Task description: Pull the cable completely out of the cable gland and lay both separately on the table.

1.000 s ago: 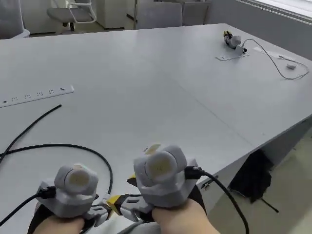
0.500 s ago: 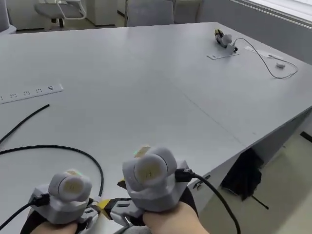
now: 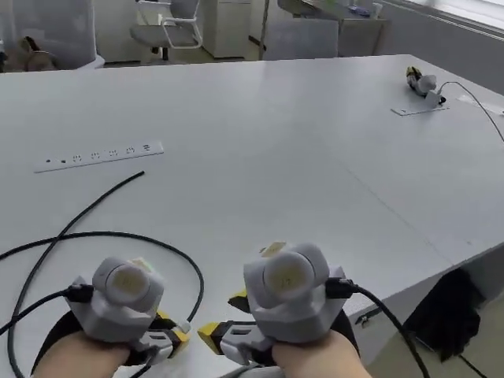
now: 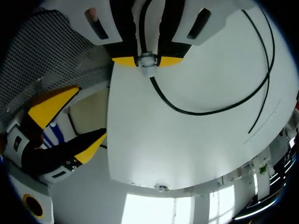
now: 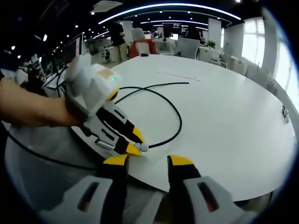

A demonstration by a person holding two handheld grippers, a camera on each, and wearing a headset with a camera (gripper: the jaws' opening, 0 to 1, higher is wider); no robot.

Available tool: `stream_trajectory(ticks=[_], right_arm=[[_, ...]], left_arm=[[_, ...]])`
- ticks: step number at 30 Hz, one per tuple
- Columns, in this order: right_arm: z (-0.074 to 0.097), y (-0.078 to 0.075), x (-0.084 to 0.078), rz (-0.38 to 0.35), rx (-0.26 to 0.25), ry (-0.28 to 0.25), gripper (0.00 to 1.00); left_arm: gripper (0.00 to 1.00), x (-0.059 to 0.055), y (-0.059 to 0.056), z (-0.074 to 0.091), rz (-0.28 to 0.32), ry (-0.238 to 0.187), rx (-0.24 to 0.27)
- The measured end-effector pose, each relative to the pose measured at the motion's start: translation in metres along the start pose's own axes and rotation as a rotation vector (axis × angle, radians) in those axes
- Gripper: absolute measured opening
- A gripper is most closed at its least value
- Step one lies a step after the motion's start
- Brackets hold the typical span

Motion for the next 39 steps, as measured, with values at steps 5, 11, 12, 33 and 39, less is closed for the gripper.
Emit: stream_trajectory(ticks=[5,11,12,33,39], right_arm=[[0.001,0.001,-0.001,0.002,0.017,-0.008,0.33],[0.002,0.001,0.0,0.008,0.022,-0.013,0.33],[0.002,0.002,0.0,0.011,0.025,-0.016,0.33],[0.0,0.012,-0.004,0.038,0.147,0.068,0.34],[-0.002,0.012,-0.002,-0.015,0.237,0.042,0.33]], left_arm=[[0.18,0.002,-0.006,0.029,-0.009,-0.041,-0.013],[0.18,-0.005,-0.014,0.06,-0.046,-0.034,-0.009],[0.18,-0.006,-0.017,0.066,-0.051,-0.035,-0.009],[0.18,-0.035,-0.03,0.14,-0.084,-0.067,0.065],[0.17,-0.044,-0.029,0.146,-0.083,-0.053,0.079]])
Point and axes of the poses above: the centre of the closed fingertips' face, and the gripper's own axes: z roughly backward along the fingers, y roughly to its left, x roughly out of its top, the point moved 9 cm from there along z, roughly backward along the fingers
